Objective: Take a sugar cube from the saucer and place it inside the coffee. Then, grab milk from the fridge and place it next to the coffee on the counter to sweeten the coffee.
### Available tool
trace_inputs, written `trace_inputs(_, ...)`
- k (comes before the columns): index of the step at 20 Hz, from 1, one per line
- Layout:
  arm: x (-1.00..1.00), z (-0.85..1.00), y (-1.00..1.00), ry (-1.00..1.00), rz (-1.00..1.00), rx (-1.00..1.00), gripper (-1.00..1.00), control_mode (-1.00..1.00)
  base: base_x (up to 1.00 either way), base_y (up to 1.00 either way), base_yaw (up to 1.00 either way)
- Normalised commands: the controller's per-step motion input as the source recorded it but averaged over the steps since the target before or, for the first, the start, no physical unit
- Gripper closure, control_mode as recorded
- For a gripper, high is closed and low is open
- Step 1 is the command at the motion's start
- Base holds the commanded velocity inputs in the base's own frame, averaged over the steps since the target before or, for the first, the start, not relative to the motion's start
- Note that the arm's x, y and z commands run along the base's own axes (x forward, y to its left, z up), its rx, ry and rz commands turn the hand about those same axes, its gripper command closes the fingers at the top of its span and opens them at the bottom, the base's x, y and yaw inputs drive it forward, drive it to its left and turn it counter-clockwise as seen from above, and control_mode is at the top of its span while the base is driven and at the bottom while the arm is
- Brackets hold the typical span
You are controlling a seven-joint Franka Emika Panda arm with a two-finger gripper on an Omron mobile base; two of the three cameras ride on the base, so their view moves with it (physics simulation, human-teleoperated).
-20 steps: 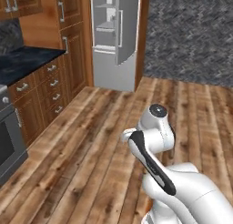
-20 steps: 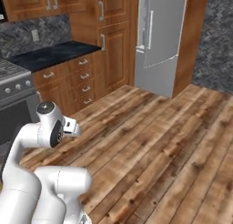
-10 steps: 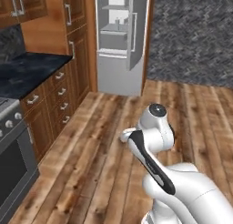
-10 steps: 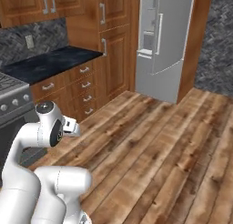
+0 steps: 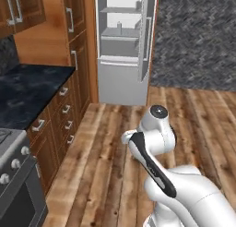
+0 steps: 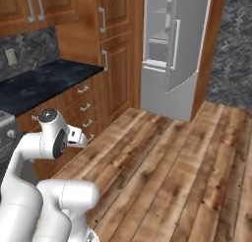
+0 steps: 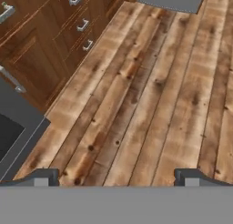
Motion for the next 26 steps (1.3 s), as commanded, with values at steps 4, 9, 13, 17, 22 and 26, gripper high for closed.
trace_inputs(4, 0.00, 0.00, 0.00, 0.00, 0.00, 0.00, -1.00, 1.00, 1.00, 0.31, -0.28)
trace_inputs(9, 0.00, 0.00, 0.00, 0.00, 0.00, 0.00, -1.00, 1.00, 1.00, 0.22, -0.31)
trace_inputs(13, 0.00, 0.00, 0.00, 0.00, 0.00, 0.00, -1.00, 1.00, 0.99, 0.21, -0.31)
trace_inputs(17, 0.00, 0.00, 0.00, 0.00, 0.00, 0.00, -1.00, 1.00, 0.85, 0.33, -0.29)
trace_inputs(22, 0.00, 0.00, 0.00, 0.00, 0.00, 0.00, -1.00, 1.00, 0.66, 0.56, -0.22)
trace_inputs(26, 0.00, 0.00, 0.00, 0.00, 0.00, 0.00, -1.00, 1.00, 0.56, 0.68, -0.18)
